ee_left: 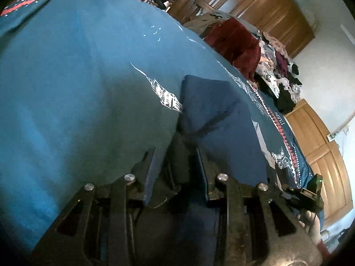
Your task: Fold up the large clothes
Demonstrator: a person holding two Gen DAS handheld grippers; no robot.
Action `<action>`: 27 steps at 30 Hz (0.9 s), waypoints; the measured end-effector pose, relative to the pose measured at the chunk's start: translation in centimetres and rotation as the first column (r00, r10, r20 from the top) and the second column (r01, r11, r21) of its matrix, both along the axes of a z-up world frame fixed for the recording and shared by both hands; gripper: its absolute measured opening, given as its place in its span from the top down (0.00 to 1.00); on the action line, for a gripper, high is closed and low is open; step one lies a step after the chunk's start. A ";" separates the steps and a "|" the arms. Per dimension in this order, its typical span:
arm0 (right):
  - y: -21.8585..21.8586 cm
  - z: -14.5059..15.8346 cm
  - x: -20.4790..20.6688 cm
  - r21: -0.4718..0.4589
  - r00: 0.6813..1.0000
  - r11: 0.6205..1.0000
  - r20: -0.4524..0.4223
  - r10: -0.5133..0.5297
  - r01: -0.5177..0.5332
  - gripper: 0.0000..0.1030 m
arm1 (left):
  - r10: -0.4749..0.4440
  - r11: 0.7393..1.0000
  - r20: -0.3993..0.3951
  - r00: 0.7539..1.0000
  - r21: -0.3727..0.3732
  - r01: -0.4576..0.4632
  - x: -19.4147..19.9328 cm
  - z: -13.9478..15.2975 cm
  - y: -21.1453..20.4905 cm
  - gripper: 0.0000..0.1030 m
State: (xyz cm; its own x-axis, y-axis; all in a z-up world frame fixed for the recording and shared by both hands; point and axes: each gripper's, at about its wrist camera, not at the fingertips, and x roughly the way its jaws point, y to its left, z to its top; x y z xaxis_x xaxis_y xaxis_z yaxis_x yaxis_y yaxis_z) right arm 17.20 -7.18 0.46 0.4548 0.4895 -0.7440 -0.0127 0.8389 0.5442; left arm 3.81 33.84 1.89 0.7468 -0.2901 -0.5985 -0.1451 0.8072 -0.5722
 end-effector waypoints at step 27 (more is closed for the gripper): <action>-3.4 1.8 -2.0 -0.081 0.993 0.995 0.110 -0.046 0.055 0.81 | -0.181 0.872 -0.190 0.965 0.422 0.247 6.0 -0.5 -7.3 0.48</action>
